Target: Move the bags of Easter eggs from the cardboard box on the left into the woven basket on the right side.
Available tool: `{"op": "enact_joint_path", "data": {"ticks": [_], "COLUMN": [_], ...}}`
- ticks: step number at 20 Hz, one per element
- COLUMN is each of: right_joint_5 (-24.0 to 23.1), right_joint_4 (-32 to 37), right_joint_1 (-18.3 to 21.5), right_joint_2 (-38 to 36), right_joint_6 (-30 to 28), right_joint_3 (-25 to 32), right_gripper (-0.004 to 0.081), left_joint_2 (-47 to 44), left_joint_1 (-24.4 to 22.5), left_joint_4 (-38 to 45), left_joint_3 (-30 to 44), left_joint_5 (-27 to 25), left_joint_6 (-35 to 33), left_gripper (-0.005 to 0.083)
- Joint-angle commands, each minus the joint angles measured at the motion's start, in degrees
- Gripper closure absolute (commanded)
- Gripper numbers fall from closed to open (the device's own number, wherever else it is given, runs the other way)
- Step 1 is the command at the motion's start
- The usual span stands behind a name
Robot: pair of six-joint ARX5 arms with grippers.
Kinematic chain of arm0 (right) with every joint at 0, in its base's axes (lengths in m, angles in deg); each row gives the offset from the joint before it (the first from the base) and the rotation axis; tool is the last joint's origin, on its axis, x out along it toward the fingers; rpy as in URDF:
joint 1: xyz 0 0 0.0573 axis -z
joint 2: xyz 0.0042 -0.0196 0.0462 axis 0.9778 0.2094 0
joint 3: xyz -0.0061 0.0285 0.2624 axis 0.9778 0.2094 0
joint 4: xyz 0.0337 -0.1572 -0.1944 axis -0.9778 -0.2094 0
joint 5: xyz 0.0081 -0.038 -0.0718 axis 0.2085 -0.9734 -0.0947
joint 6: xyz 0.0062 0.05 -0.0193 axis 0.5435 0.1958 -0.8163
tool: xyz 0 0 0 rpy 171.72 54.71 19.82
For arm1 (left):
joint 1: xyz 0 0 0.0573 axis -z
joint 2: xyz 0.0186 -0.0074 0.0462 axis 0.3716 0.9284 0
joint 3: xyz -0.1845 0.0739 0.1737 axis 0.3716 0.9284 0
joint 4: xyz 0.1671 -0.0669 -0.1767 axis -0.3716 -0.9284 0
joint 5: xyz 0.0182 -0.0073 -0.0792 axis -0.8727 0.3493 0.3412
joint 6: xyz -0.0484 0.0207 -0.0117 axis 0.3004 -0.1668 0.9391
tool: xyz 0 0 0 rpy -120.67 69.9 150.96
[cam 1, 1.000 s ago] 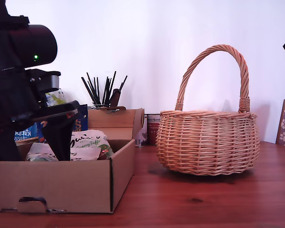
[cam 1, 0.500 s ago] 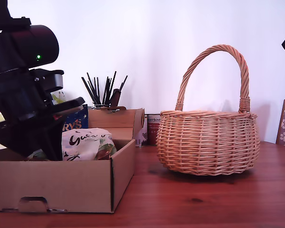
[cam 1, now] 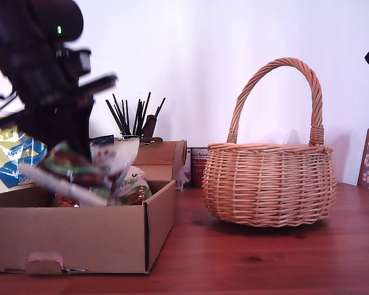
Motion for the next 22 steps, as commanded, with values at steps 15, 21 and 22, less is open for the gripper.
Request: {"op": "enact_joint_path", "data": {"ticks": [15, 21, 22], "right_joint_5": [0.22, 0.22, 0.22], "right_joint_4": [0.39, 0.37, 0.39], "right_joint_1": [-0.26, -0.26, -0.26], "right_joint_2": [-0.02, -0.02, -0.02], "right_joint_6": [-0.15, -0.13, -0.15], "right_joint_3": [-0.63, -0.63, -0.63], "right_gripper": [0.0782, 0.0782, 0.0782], "left_joint_2": [16.46, 29.29, 30.91], "left_joint_1": [16.44, 19.26, 19.54], "left_joint_4": [64.52, 66.27, 65.22], "left_joint_3": [-3.78, -15.56, -17.51], "left_joint_5": [-5.99, -5.9, -5.92], "left_joint_6": [5.18, 4.35, 4.17], "left_gripper": [0.0795, 0.0795, 0.0795]}}
